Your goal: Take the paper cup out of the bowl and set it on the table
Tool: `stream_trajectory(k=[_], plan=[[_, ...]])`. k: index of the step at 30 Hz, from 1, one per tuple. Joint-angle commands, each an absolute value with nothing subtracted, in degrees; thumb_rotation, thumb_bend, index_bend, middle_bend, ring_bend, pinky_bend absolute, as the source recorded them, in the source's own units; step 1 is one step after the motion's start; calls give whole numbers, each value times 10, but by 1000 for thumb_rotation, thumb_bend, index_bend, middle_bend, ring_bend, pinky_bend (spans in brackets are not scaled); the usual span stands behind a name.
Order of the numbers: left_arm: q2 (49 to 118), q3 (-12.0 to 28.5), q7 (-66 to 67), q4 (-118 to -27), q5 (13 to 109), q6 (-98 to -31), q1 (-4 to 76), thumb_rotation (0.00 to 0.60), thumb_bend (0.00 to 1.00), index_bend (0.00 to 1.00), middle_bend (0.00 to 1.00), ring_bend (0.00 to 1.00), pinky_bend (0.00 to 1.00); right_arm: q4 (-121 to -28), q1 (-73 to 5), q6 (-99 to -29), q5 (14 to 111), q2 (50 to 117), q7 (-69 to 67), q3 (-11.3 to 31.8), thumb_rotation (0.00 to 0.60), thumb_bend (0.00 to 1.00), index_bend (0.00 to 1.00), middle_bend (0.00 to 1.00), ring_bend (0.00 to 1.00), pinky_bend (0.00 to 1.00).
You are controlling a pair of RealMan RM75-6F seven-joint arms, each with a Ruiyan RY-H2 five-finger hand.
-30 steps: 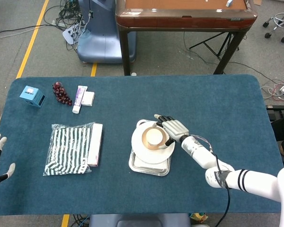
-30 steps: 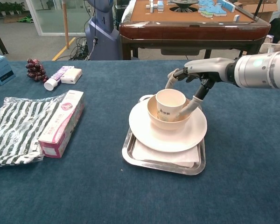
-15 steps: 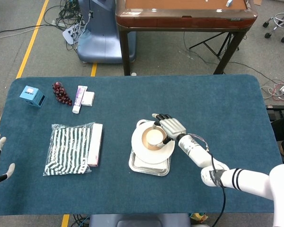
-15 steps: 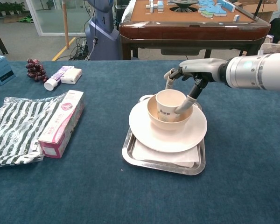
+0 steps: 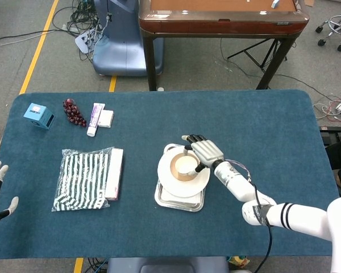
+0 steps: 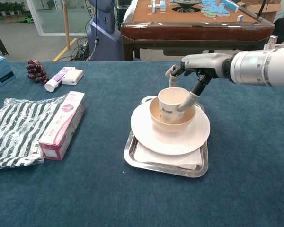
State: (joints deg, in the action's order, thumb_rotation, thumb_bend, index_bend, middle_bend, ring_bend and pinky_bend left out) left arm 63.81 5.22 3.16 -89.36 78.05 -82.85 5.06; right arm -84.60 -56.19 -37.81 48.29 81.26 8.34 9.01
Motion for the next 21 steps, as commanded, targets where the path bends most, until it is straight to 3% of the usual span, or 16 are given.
stream_trajectory(k=[1,21], plan=[[639,52,35,-893,780,-827,51,600,324,0,0,0,0,-863,-565,-384,473,799,94,92,600,134,453,90,0,0],[648,50,56,-886,774,-817,56,600,324,0,0,0,0,-1028,-601,-451,365,674,197,88,600,135,454,88,0,0]])
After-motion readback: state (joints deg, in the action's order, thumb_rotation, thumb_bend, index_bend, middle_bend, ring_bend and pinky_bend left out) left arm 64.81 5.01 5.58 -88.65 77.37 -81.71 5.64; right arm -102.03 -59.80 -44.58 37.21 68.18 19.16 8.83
